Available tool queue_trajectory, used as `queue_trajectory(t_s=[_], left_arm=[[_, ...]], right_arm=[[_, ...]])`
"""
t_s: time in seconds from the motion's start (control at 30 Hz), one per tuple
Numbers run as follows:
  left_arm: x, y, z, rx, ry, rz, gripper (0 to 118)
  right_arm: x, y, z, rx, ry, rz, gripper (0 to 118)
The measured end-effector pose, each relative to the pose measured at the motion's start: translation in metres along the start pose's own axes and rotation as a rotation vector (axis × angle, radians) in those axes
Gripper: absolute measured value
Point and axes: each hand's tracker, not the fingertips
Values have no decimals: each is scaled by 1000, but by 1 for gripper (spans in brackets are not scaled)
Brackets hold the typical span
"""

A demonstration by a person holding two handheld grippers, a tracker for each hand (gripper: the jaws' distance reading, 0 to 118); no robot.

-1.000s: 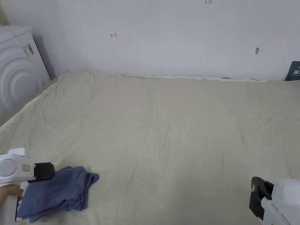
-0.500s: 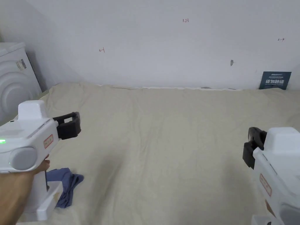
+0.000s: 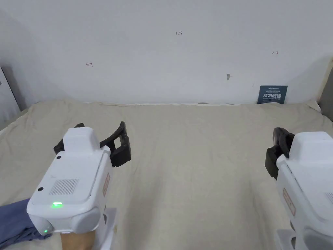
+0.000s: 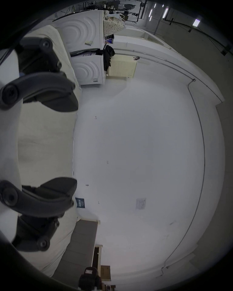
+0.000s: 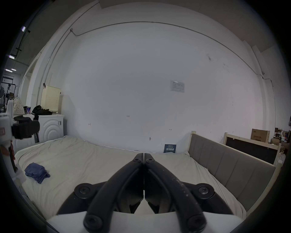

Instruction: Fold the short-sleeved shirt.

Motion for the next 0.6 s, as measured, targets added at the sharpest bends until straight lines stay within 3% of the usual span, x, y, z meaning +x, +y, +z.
queue_trajectory(t_s=[0.03,0.07,0.1,0.13,0.6], left_arm=[[2,-4,0,-4,-11,-8,63],[4,-8,-1,-8,-21,-14,39],[8,-11,0,-8,-31,-28,6],[12,-14,0,-16,-32,-44,1],[17,-18,5,-61,-99,-61,0]], right_arm=[[1,-1,1,0,-2,-5,2],[2,-1,2,-2,-5,-10,2],[3,-2,3,-5,-11,-8,2],[4,-3,3,-8,-17,-6,2],[7,-4,7,3,-33,-17,2]])
